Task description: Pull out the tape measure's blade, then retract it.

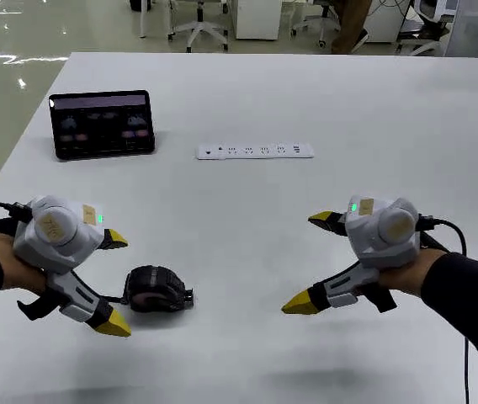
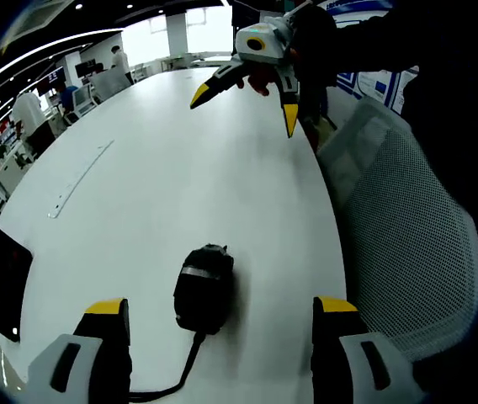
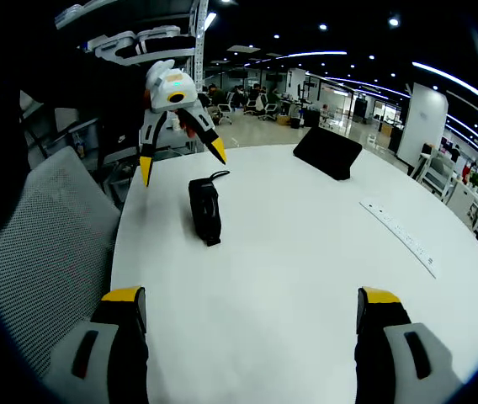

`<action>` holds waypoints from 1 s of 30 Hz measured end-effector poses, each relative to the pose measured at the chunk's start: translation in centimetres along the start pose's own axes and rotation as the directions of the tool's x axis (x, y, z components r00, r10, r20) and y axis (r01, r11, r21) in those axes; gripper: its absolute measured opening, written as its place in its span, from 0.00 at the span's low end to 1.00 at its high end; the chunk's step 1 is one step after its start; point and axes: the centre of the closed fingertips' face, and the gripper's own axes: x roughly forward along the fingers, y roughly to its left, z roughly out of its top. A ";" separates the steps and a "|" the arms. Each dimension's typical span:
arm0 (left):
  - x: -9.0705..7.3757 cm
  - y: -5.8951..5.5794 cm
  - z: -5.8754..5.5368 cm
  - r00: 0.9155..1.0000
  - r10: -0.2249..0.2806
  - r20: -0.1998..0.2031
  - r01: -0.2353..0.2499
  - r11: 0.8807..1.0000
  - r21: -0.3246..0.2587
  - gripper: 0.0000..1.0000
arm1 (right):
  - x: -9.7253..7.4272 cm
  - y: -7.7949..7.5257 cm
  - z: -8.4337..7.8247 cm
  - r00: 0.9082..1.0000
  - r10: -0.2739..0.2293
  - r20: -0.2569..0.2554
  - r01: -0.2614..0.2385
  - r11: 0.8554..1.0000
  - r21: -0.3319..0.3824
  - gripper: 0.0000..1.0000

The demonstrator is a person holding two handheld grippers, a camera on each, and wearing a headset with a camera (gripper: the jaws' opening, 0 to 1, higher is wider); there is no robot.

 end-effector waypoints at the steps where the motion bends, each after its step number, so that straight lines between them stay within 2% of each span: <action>1: 0.1 0.1 0.2 1.000 -0.004 -0.003 0.004 1.000 0.006 0.85 | 0.4 0.0 0.1 1.000 0.005 -0.002 -0.005 1.000 -0.001 1.00; 6: 0.8 0.0 0.2 0.998 -0.053 -0.044 0.055 0.998 0.037 0.83 | 1.9 0.6 0.7 0.999 0.038 0.000 -0.038 0.999 -0.012 1.00; 10: 1.7 0.2 0.4 0.996 -0.064 -0.058 0.066 0.997 0.030 0.83 | 3.5 1.1 1.0 0.999 0.054 0.002 -0.054 0.998 -0.022 0.98; 13: 2.4 0.0 0.6 0.994 -0.077 -0.071 0.080 0.996 0.044 0.80 | 4.6 1.6 1.4 0.998 0.069 0.005 -0.069 0.997 -0.047 0.96; 16: 3.6 0.4 0.5 0.993 -0.077 -0.093 0.081 0.996 0.039 0.75 | 5.6 1.9 2.1 0.996 0.082 0.018 -0.081 0.995 -0.058 0.92; 19: 4.4 0.8 0.1 0.991 -0.077 -0.113 0.082 0.996 0.041 0.73 | 6.4 2.3 2.3 0.995 0.095 0.010 -0.094 0.993 -0.072 0.91; 24: 5.0 1.0 -0.1 0.989 -0.072 -0.126 0.079 0.996 0.050 0.64 | 7.4 2.7 2.7 0.993 0.116 -0.002 -0.115 0.988 -0.100 0.88; 27: 5.2 1.3 -0.3 0.988 -0.045 -0.146 0.058 0.995 0.084 0.53 | 7.9 2.7 2.9 0.992 0.124 -0.004 -0.124 0.987 -0.102 0.86; 30: 5.4 1.2 -0.2 0.988 -0.052 -0.143 0.063 0.995 0.077 0.51 | 8.6 2.8 3.1 0.991 0.130 -0.009 -0.131 0.986 -0.108 0.85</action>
